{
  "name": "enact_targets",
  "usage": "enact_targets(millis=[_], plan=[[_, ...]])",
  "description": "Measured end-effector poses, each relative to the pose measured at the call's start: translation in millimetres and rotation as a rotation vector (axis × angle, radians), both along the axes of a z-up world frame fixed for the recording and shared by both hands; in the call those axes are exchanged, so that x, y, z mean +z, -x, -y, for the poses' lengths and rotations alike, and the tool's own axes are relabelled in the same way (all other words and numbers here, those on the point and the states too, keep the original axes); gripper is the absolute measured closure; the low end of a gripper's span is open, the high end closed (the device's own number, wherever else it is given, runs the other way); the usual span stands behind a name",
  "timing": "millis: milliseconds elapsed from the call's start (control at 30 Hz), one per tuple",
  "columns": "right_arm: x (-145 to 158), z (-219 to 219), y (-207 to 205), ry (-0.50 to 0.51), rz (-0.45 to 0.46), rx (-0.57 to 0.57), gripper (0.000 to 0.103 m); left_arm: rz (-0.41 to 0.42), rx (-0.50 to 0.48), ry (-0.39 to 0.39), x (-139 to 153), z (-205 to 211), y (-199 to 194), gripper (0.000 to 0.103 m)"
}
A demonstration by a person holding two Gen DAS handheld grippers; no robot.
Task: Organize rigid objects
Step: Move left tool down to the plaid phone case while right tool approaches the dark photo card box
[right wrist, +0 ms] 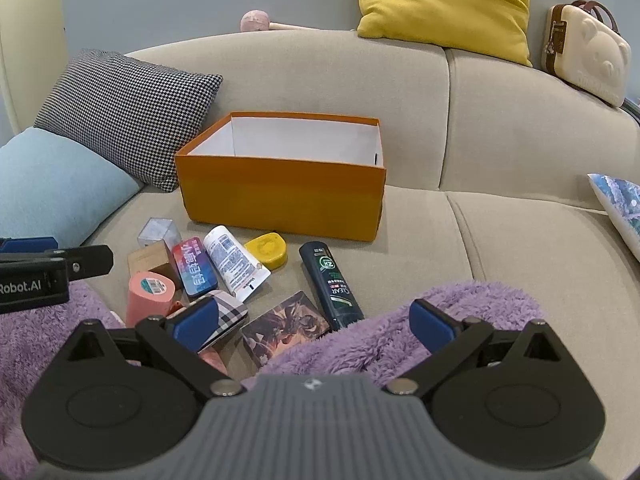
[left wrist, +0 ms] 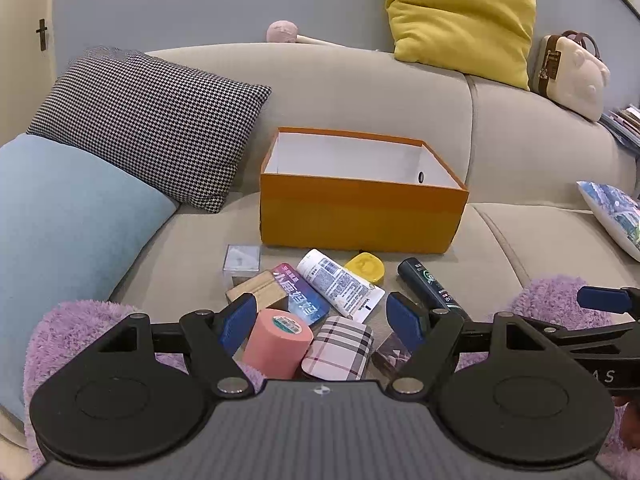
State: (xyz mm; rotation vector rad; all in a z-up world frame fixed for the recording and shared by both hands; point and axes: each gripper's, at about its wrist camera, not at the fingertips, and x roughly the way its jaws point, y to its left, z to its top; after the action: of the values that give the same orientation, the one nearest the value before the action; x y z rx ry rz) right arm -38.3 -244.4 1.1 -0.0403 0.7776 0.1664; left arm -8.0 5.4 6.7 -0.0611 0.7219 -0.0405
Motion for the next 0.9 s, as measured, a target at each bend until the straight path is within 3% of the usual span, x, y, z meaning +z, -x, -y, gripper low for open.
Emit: enact_targets(millis=[300, 667, 800, 900], plan=[[-10, -7, -10, -0.023, -0.053, 0.040, 0.003, -0.108, -0.028, 0.098, -13, -13, -13, 0.019], [-35, -42, -50, -0.050, -0.190, 0.207, 0.047, -0.242, -0.010, 0.171, -44, -50, -45, 0.037], [-47, -63, -68, -0.044, -0.244, 0.295, 0.050, -0.272, -0.056, 0.125, -57, -56, -58, 0.037], [-59, -79, -81, -0.049, -0.294, 0.354, 0.060, -0.318, -0.131, 0.070, -70, -54, -69, 0.037]])
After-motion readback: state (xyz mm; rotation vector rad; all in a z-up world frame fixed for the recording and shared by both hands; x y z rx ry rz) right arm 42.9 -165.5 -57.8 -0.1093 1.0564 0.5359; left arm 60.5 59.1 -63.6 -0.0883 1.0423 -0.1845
